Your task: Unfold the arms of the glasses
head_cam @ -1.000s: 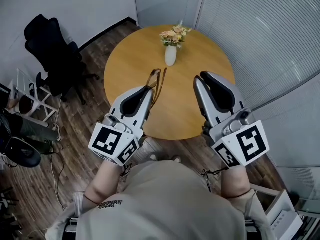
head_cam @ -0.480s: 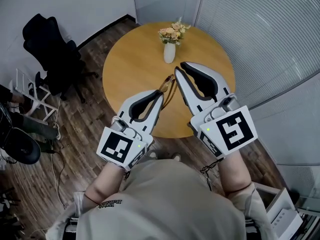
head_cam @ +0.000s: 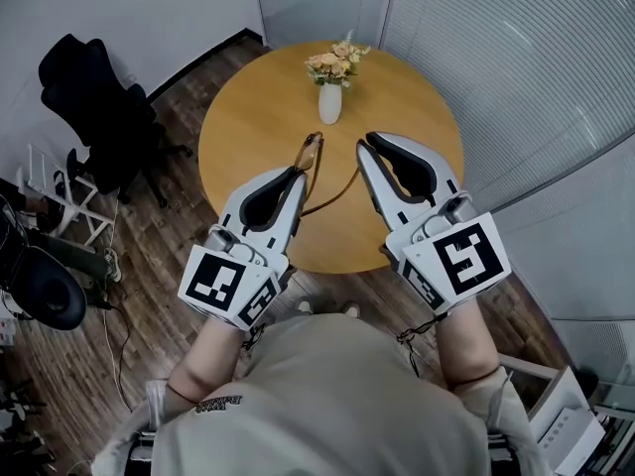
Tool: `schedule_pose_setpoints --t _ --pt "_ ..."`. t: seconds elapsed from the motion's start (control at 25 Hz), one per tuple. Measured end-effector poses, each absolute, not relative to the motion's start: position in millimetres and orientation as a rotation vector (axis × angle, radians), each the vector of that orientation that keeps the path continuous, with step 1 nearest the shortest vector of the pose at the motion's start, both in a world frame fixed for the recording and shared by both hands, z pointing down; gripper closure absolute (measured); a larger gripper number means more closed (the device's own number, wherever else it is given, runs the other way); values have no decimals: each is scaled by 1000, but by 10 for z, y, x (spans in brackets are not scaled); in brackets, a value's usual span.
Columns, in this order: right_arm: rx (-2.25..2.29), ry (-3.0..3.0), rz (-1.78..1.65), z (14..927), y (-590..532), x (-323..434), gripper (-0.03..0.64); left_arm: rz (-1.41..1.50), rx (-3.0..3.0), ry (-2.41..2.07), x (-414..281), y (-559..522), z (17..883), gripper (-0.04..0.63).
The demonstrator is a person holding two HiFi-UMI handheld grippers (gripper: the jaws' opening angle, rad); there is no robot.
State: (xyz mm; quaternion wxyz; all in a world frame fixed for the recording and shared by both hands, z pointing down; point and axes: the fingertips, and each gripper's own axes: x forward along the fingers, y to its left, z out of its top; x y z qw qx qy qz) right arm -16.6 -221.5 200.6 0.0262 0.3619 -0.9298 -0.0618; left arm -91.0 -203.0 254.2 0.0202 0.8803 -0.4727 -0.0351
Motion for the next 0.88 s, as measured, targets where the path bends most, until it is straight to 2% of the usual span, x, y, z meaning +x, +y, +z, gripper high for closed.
schedule_pose_setpoints --t 0.48,0.88 --pt "1095 -2833 -15 2508 -2016 37 574 -227 2622 -1610 -1274 -2187 2448 555" --pt "1084 -2780 123 2930 -1894 45 574 -266 2615 -1583 -1286 -2142 2399 555"
